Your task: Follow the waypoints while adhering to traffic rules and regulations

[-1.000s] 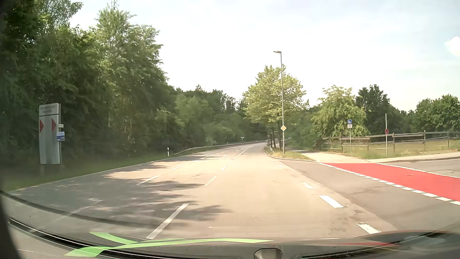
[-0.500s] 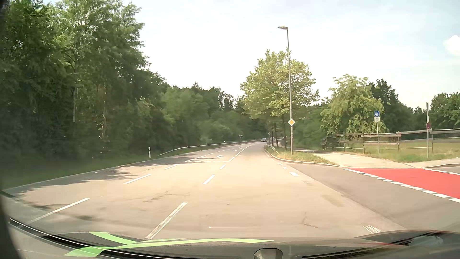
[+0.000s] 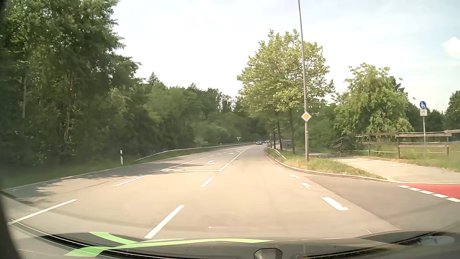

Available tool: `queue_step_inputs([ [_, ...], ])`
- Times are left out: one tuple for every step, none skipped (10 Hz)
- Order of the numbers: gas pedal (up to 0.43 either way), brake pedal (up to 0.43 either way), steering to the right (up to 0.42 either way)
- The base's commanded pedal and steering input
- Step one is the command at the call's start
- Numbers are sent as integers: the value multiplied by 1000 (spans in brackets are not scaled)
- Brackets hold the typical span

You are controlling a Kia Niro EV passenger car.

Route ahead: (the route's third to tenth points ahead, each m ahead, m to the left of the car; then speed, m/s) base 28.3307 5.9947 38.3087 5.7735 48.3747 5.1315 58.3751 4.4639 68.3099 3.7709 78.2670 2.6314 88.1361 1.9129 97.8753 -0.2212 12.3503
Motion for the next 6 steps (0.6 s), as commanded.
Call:
queue_step_inputs([
  [59,0,1],
  [59,0,1],
  [59,0,1],
  [59,0,1],
  [59,0,1],
  [59,0,1],
])
